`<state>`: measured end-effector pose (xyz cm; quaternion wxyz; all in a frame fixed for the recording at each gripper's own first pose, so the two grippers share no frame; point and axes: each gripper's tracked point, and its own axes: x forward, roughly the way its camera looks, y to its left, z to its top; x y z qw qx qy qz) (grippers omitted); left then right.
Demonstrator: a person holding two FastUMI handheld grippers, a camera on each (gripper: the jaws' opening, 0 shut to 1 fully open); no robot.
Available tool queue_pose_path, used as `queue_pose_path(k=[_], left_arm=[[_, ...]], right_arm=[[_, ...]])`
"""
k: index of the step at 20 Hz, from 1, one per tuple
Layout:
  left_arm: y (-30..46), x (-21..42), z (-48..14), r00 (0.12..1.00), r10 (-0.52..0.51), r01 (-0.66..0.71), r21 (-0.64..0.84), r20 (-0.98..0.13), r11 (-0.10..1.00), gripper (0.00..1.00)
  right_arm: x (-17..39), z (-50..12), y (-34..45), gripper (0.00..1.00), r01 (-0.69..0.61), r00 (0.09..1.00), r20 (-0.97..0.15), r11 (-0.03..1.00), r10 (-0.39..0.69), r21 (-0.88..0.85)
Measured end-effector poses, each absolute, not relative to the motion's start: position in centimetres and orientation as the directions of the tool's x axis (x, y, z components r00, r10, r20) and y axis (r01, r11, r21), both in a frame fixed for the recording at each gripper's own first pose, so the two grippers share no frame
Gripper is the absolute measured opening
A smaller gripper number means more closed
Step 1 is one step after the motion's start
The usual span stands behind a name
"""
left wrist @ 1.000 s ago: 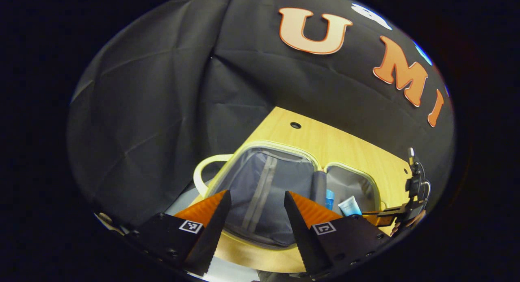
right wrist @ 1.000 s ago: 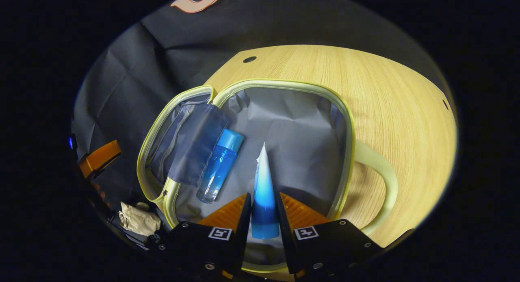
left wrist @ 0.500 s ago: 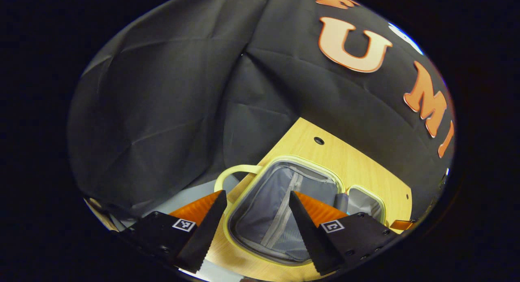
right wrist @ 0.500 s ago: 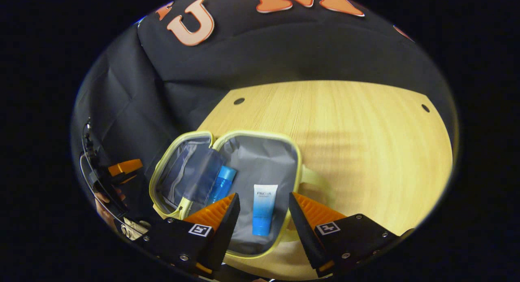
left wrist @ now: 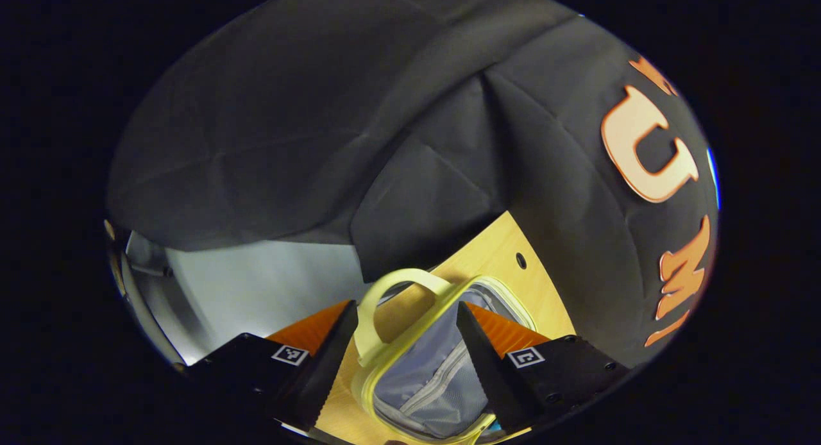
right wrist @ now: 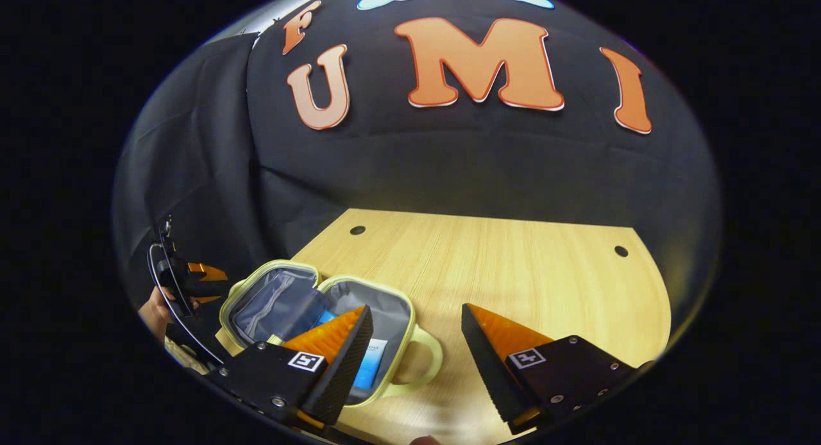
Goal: First open the suitcase, pack the skin care products into it, and then close the suitcase.
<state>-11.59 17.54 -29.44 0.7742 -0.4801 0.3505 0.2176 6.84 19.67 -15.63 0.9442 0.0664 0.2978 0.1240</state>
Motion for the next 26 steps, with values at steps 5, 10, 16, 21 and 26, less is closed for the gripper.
queue_pose_path(k=[5, 10, 16, 21, 26], left_arm=[[17.5, -12.0, -32.9, 0.647, -0.104, -0.701, -0.644, -0.755, 0.306, 0.95], [17.0, -11.3, -34.2, 0.708, -0.212, -0.66, -0.738, -0.674, 0.141, 0.74], [16.9, -9.4, -35.2, 0.773, -0.174, -0.584, -0.791, -0.611, 0.183, 0.08], [17.8, -11.3, -27.8, 0.865, -0.17, -0.426, -0.871, -0.471, 0.245, 0.05], [16.2, -10.7, -18.8, 0.91, -0.2, -0.268, -0.885, -0.362, 0.381, 0.05]], right_arm=[[6.8, -13.4, 18.1, 0.9, -0.201, 0.821, -0.511, 0.967, 0.254, 0.157], [6.2, -13.9, 18.0, 0.9, -0.214, 0.807, -0.526, 0.963, 0.268, 0.163], [6.1, -13.5, 17.6, 0.9, -0.201, 0.808, -0.525, 0.963, 0.267, 0.18], [6.0, -12.8, 17.7, 0.9, -0.207, 0.822, -0.5, 0.961, 0.271, 0.18], [6.3, -12.3, 18.1, 0.9, -0.212, 0.84, -0.469, 0.961, 0.272, 0.177]])
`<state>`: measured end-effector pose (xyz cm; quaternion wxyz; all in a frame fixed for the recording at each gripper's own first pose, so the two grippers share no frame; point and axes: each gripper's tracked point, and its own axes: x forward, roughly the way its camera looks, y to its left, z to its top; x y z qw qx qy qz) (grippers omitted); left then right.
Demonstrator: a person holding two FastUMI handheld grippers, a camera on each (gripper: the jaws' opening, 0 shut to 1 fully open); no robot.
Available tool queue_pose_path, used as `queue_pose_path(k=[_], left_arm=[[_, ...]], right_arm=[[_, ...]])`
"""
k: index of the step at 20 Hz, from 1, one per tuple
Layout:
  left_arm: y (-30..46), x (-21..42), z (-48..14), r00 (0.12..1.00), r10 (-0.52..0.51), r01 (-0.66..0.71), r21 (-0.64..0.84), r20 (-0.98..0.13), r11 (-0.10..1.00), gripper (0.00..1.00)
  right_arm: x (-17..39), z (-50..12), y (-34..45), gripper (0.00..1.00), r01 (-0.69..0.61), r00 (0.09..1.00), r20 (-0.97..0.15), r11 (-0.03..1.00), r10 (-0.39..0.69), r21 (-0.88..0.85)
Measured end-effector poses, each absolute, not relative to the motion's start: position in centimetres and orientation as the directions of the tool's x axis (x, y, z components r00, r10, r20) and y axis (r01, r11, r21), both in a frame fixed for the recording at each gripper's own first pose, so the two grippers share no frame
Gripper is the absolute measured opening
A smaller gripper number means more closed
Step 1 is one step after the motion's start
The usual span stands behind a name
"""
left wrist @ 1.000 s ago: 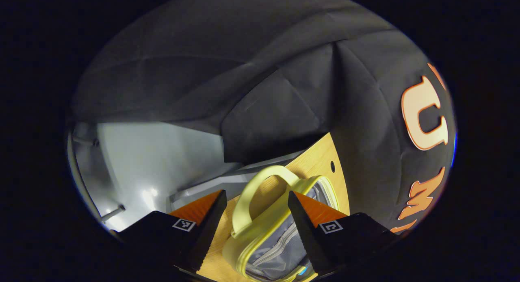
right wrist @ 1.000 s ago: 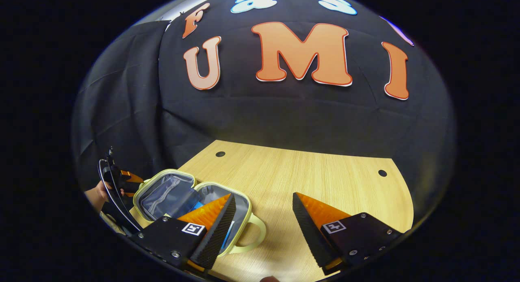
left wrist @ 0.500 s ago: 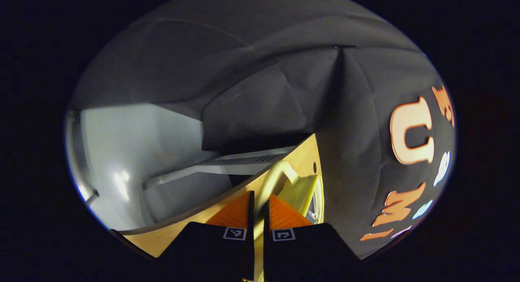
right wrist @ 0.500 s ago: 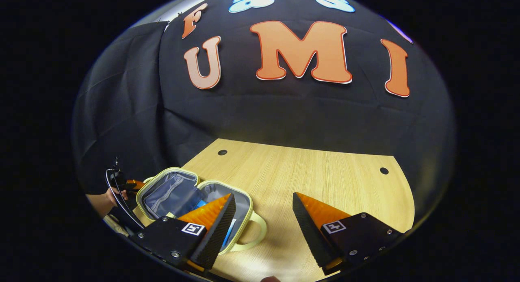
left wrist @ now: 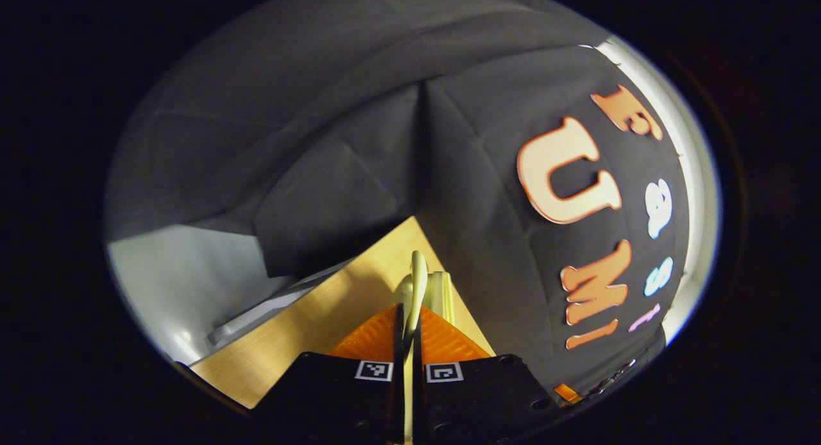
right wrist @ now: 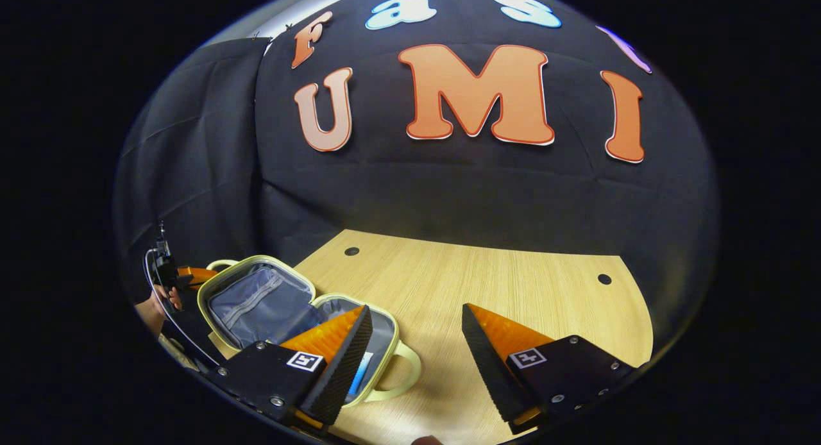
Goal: First open the suitcase, pack the skin care products into it, and then close the suitcase.
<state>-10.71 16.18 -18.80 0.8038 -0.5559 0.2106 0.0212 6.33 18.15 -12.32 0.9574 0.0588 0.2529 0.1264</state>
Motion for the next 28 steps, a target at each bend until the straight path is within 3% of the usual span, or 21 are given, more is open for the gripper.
queue_pose_path(k=[8, 15, 28], left_arm=[[8.6, -9.3, -6.3, 0.929, -0.314, -0.003, -0.85, -0.197, 0.526, 0.05], [-2.5, -8.9, 0.0, 0.891, -0.425, 0.153, -0.777, -0.159, 0.611, 0.05], [-21.1, -9.2, -0.4, 0.784, -0.522, 0.25, -0.598, -0.336, 0.761, 0.05]], right_arm=[[7.1, -11.8, 18.5, 0.9, -0.226, 0.849, -0.435, 0.95, 0.3, 0.213], [7.2, -11.9, 15.8, 0.9, -0.21, 0.863, -0.421, 0.957, 0.279, 0.203], [7.2, -12.7, 9.2, 0.9, -0.185, 0.87, -0.416, 0.957, 0.264, 0.222]])
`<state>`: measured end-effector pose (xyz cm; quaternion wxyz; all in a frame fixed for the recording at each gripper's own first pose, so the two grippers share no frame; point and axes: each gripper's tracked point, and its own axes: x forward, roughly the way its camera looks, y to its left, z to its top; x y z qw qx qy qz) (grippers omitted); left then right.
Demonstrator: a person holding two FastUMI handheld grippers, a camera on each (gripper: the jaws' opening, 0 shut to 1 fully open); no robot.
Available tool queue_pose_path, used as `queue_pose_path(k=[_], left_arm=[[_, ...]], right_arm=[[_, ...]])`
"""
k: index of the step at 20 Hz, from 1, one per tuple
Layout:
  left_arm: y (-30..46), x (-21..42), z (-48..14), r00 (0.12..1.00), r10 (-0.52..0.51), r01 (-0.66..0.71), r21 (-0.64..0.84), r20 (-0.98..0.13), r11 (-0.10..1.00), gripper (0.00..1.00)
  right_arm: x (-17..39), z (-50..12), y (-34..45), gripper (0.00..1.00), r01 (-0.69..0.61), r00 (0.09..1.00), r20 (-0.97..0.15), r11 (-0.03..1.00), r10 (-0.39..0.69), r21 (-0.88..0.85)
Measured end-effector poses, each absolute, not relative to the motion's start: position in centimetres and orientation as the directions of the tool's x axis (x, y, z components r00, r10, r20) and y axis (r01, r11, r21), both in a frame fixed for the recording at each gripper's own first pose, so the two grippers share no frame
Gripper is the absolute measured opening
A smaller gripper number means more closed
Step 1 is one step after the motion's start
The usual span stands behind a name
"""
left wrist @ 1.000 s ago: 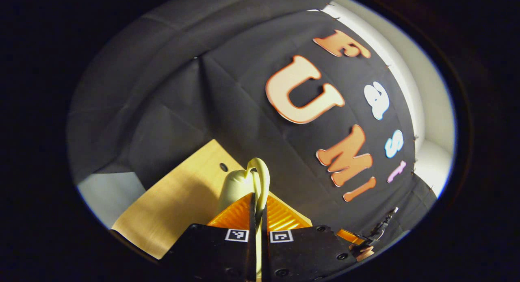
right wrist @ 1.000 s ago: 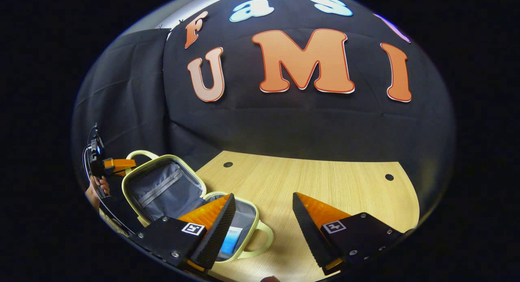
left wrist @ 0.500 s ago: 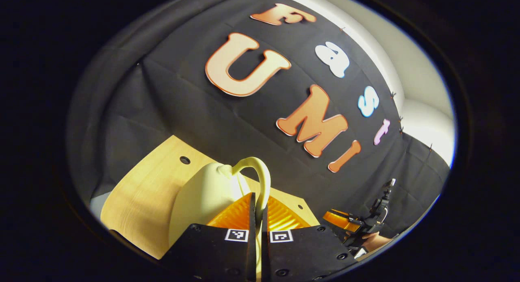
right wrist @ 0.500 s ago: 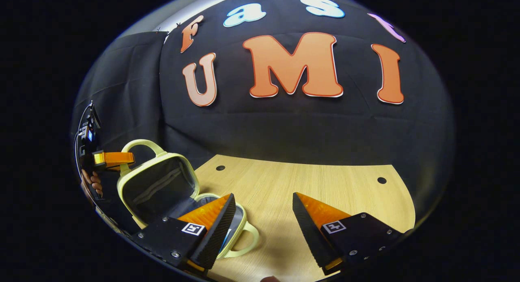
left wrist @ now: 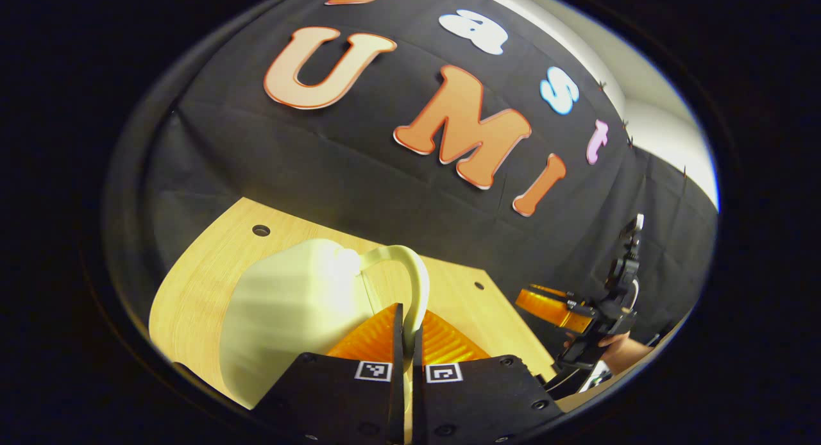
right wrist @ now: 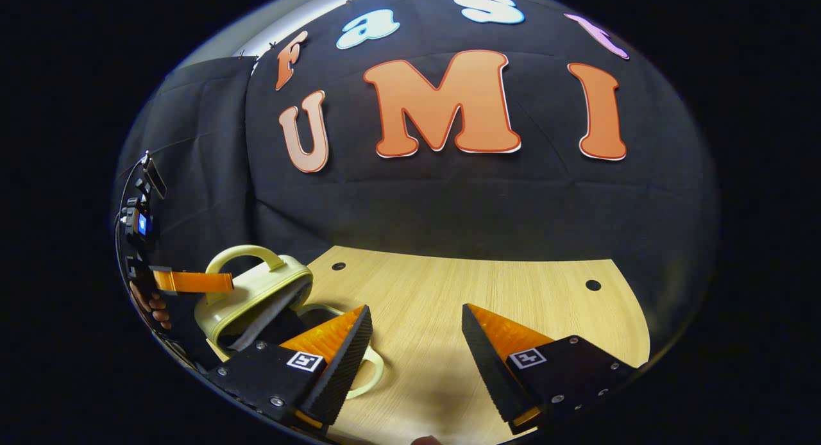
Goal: First open the suitcase, pack the skin care products into it, and then close the suitcase.
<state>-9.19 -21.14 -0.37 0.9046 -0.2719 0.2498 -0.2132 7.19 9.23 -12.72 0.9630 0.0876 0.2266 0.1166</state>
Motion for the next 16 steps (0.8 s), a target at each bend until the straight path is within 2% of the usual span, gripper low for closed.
queue_pose_path(k=[8, 14, 15, 16], left_arm=[[-29.8, -9.8, -6.0, 0.674, -0.5, 0.338, -0.374, -0.544, 0.863, 0.05], [-33.2, -9.9, -11.4, 0.632, -0.382, 0.416, -0.12, -0.674, 0.901, 0.05], [-33.6, -10.0, -12.3, 0.625, -0.357, 0.434, -0.072, -0.694, 0.898, 0.1], [-33.9, -10.3, -13.1, 0.622, -0.33, 0.449, -0.023, -0.71, 0.893, 0.1]], right_arm=[[5.6, -13.9, 5.6, 0.9, -0.148, 0.866, -0.434, 0.957, 0.247, 0.249], [4.4, -14.8, 2.8, 0.9, -0.113, 0.864, -0.449, 0.956, 0.229, 0.27], [4.2, -15.0, 2.5, 0.9, -0.111, 0.862, -0.452, 0.956, 0.23, 0.273], [4.0, -15.2, 2.2, 0.9, -0.108, 0.86, -0.455, 0.955, 0.229, 0.275]])
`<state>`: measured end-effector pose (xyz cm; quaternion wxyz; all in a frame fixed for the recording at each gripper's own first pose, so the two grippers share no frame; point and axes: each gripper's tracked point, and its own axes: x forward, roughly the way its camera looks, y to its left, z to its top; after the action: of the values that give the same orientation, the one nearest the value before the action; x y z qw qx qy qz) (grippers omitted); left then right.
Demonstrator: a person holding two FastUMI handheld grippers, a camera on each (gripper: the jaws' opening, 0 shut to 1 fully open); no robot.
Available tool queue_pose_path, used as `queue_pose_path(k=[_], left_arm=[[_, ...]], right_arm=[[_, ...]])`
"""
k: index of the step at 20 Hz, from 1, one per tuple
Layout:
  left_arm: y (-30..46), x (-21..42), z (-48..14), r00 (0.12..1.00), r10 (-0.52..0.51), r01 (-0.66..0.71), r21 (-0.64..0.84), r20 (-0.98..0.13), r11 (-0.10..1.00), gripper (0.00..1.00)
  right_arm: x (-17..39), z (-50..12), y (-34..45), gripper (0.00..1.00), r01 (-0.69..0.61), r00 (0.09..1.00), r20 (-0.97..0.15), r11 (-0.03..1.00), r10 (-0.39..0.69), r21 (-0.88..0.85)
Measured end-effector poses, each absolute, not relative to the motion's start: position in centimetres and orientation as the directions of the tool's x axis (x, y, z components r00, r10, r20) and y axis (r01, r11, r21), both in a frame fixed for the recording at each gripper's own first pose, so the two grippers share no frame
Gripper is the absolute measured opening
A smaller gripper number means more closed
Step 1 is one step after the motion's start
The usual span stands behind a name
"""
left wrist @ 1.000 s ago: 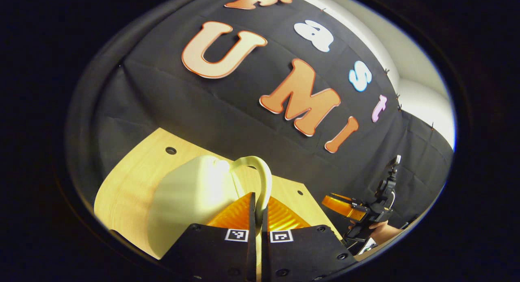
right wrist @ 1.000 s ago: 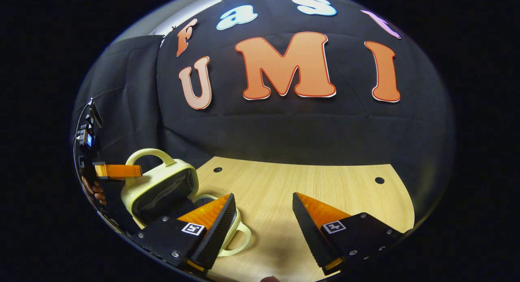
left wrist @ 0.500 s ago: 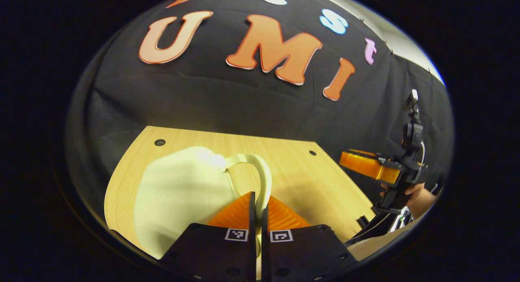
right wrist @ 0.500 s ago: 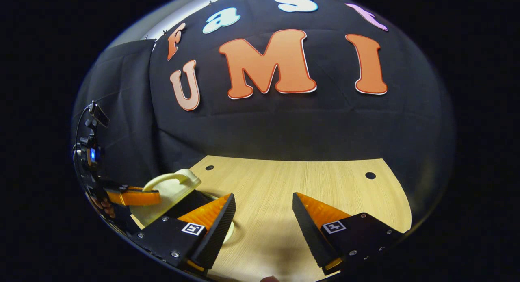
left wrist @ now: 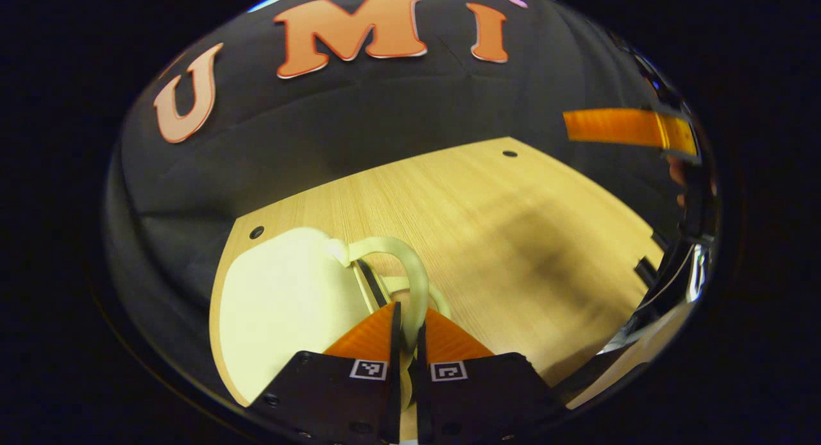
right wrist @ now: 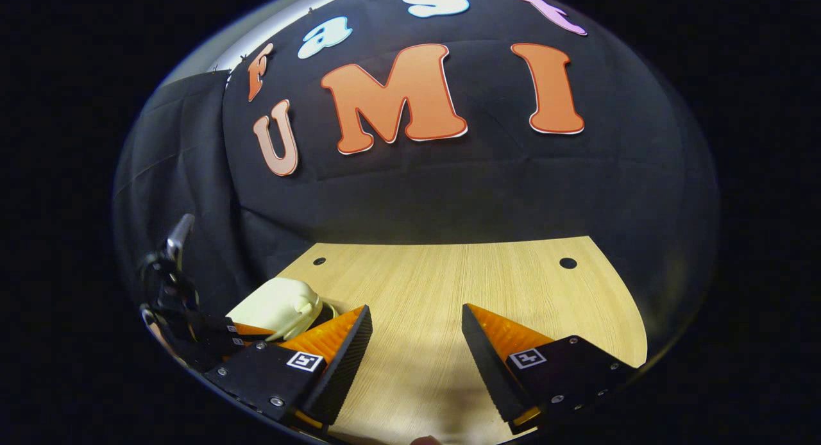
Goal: First open the suitcase, pack the skin care products into it, and then close the suitcase.
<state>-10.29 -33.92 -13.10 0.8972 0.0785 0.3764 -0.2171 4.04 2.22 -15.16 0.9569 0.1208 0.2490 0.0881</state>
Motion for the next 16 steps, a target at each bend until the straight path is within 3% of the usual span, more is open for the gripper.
queue_pose_path(k=[5, 6, 9, 13, 14, 16], left_arm=[[-34.9, -10.9, -14.9, 0.627, -0.211, 0.503, 0.182, -0.75, 0.845, 0.1], [-34.9, -11.0, -14.8, 0.624, -0.203, 0.499, 0.185, -0.755, 0.847, 0.15], [-35.9, -10.7, -14.2, 0.622, -0.237, 0.463, 0.107, -0.746, 0.88, 0.24], [-39.3, -10.5, -9.8, 0.671, -0.356, 0.428, -0.053, -0.65, 0.902, 0.39], [-39.8, -10.1, -8.4, 0.69, -0.373, 0.422, -0.075, -0.62, 0.904, 0.47], [-40.6, -9.2, -5.9, 0.739, -0.384, 0.402, -0.096, -0.554, 0.911, 0.82]], right_arm=[[3.4, -15.6, 0.6, 0.9, -0.107, 0.858, -0.46, 0.956, 0.228, 0.275], [3.3, -15.6, 0.3, 0.9, -0.109, 0.858, -0.46, 0.956, 0.228, 0.271], [3.3, -15.6, -0.5, 0.9, -0.112, 0.861, -0.456, 0.959, 0.225, 0.261], [3.4, -14.6, -1.2, 0.9, -0.123, 0.881, -0.422, 0.964, 0.215, 0.236], [3.3, -14.4, -1.3, 0.9, -0.128, 0.887, -0.411, 0.967, 0.212, 0.221], [3.1, -14.2, -1.1, 0.9, -0.147, 0.889, -0.404, 0.97, 0.215, 0.192]])
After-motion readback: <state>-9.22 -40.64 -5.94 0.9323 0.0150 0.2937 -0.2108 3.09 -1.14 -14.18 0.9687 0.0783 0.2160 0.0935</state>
